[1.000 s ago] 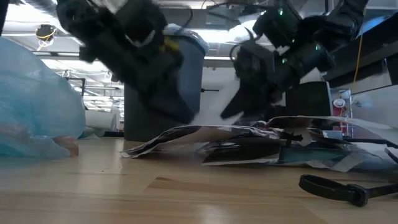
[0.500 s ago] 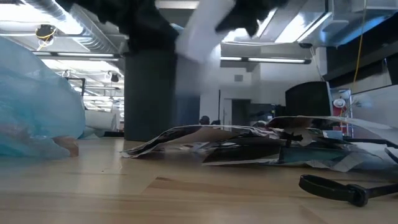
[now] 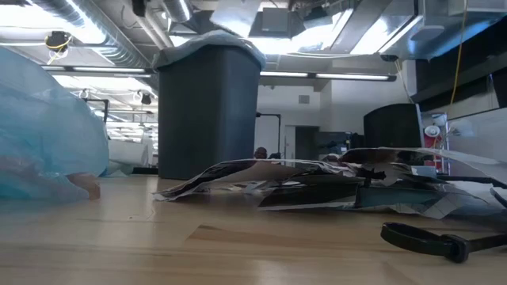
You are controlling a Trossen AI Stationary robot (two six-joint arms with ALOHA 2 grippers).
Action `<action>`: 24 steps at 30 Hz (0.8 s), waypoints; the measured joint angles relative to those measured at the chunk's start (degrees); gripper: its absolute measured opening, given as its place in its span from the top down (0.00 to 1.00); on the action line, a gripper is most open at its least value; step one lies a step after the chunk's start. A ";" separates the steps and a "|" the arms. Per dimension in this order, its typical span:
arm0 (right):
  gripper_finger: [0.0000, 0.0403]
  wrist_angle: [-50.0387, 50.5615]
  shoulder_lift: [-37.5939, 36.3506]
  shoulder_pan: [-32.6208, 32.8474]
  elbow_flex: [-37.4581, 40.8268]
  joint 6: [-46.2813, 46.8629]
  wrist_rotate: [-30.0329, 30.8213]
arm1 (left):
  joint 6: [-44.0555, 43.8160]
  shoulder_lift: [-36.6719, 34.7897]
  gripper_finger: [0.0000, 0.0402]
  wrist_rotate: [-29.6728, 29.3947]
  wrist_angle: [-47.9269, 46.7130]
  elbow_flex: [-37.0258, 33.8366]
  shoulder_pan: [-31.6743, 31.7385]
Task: Pick and place trash into bin
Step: Put the transparent cellophane and white paper into the trash bin
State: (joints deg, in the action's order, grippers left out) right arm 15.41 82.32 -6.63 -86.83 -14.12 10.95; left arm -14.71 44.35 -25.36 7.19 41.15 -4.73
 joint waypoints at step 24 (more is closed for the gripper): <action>0.70 1.71 16.13 -12.95 -9.11 4.86 -7.73 | -0.30 3.19 0.59 -1.01 -1.04 0.00 0.02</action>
State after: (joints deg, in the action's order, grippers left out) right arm 17.12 98.45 -19.57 -95.94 -9.26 3.22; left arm -15.01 47.54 -26.36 6.15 41.15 -4.71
